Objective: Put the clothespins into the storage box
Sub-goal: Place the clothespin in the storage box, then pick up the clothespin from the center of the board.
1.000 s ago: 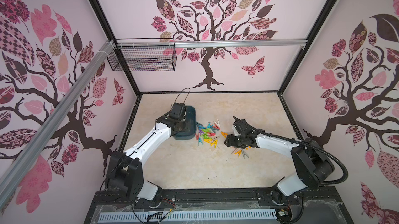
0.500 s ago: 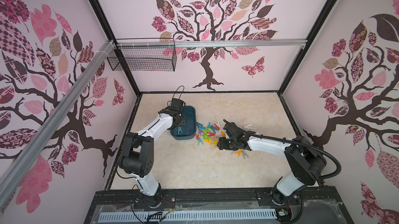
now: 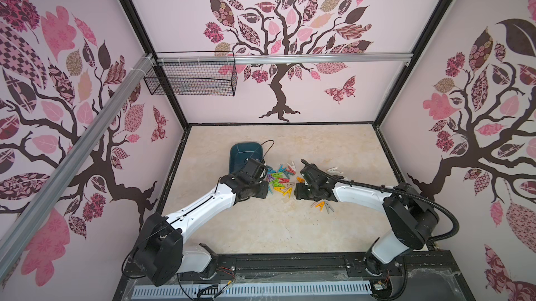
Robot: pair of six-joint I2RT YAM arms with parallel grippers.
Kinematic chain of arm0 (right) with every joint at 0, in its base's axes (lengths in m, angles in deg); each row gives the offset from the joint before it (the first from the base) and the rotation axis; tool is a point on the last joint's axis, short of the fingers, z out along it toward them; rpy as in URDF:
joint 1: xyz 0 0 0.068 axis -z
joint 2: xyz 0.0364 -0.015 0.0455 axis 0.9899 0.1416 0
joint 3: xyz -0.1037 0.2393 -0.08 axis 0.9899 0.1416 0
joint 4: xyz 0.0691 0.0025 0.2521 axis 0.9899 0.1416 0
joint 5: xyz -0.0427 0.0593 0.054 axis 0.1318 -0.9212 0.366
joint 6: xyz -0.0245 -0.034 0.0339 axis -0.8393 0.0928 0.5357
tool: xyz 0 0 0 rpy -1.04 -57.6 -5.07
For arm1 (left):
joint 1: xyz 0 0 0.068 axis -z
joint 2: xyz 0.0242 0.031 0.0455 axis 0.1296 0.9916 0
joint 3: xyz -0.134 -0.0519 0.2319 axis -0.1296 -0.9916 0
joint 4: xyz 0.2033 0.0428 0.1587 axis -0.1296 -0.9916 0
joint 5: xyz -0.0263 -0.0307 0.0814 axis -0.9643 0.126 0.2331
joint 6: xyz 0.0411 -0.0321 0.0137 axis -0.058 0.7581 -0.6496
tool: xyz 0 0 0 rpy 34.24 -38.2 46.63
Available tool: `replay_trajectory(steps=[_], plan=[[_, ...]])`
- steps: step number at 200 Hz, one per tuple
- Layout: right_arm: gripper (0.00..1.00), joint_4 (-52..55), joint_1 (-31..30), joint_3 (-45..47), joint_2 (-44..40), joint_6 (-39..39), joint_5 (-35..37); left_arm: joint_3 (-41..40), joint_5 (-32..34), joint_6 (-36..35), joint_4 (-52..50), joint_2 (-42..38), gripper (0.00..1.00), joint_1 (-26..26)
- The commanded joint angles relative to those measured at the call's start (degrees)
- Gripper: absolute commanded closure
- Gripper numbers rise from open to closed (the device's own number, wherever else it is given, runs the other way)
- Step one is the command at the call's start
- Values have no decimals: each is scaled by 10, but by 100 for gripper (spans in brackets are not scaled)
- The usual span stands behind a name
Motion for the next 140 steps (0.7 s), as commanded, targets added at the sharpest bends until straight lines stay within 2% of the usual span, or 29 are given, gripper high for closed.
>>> replay_trajectory(steps=[1,23,60,140], plan=[[37,17,-2,-10,-15,7,4,-24,43,57,40,24,60,33],[37,20,-2,-2,-20,8,1,-31,78,73,72,63,63,33],[36,33,-2,0,-31,-2,6,2,103,44,90,131,66,31],[36,41,-2,2,-29,-16,6,23,91,23,145,197,71,25]])
